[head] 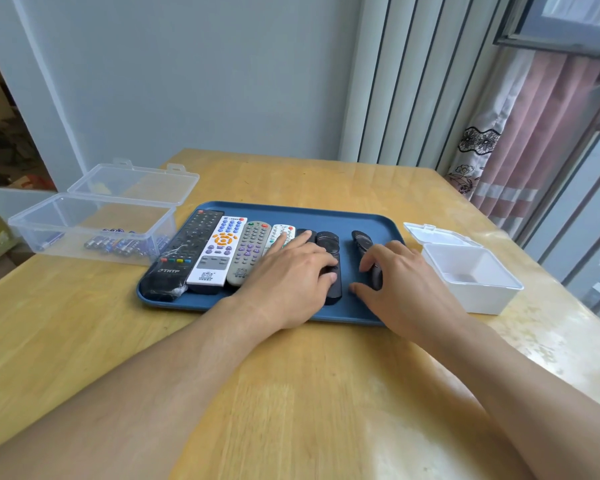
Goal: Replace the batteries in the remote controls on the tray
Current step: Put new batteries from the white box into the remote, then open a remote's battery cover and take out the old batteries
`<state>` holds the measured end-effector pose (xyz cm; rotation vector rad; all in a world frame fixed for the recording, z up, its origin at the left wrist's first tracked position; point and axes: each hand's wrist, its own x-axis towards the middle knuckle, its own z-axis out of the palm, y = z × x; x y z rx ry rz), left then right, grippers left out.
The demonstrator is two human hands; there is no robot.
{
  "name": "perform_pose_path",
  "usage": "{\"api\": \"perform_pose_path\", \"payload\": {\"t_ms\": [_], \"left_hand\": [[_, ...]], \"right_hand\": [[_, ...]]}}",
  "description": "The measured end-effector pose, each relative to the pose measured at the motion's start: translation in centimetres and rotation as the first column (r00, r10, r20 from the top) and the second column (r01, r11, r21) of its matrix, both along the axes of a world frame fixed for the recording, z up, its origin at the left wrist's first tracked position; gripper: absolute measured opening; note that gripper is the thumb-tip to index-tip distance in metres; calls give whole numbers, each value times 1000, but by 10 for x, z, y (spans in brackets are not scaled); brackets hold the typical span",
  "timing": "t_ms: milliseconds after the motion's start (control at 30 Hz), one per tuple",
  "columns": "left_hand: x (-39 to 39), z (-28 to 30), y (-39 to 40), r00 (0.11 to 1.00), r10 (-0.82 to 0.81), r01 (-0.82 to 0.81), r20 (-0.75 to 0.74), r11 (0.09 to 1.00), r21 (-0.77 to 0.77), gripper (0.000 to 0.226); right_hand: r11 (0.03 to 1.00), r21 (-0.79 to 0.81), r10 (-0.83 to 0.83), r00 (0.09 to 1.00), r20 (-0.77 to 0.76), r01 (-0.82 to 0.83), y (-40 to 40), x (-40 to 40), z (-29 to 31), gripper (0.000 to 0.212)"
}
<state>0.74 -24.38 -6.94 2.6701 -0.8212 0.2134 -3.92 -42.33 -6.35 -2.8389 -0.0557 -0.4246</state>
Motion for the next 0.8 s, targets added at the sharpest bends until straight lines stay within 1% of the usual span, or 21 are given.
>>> {"api": "perform_pose_path", "payload": {"t_ms": [67, 133, 267, 367, 433, 500, 600, 667, 700, 733, 767, 800], "left_hand": [[0, 0, 0, 1000, -4, 4, -22, 1000, -17, 40], [0, 1, 0, 999, -5, 4, -35, 1000, -26, 39], [0, 1, 0, 999, -3, 3, -34, 1000, -25, 39], [0, 0, 1, 999, -3, 2, -33, 1000, -17, 39], [0, 0, 1, 999, 0, 0, -34, 1000, -19, 40], [0, -1, 1, 1000, -4, 3, -26, 1000, -26, 41], [4, -3, 1, 1000, -15, 15, 9, 998, -59, 40], [5, -4, 1, 999, -15, 21, 49, 992, -127, 38], [4, -4, 0, 998, -13, 24, 60, 984, -175, 38], [3, -2, -2, 998, -6, 19, 55, 971, -239, 40], [1, -1, -3, 1000, 2, 5, 24, 946, -324, 41], [-1, 1, -5, 1000, -1, -11, -28, 903, -430, 40]], "right_hand": [[1000, 10, -11, 999, -34, 11, 0, -2, 2, 25], [999, 34, -26, 998, -62, 28, 0, -4, 6, 28], [997, 51, -63, 996, -55, 66, 1, -5, 11, 33], [997, 19, -78, 996, -52, 79, 2, -5, 9, 35], [997, -3, -83, 995, -57, 83, 2, -3, 7, 33], [994, 27, -101, 994, -48, 103, 1, -2, 7, 27], [983, 124, -136, 991, 8, 134, -3, 0, 12, 20], [976, 197, -122, 985, 119, 97, -6, 0, 16, 19], [965, 259, -97, 978, 182, 47, -7, 0, 17, 20], [935, 354, -64, 969, 237, -25, -6, -1, 18, 20], [871, 478, -28, 962, 271, -109, -4, -3, 19, 20], [778, 599, 12, 958, 286, -189, 0, -6, 20, 20]]}}
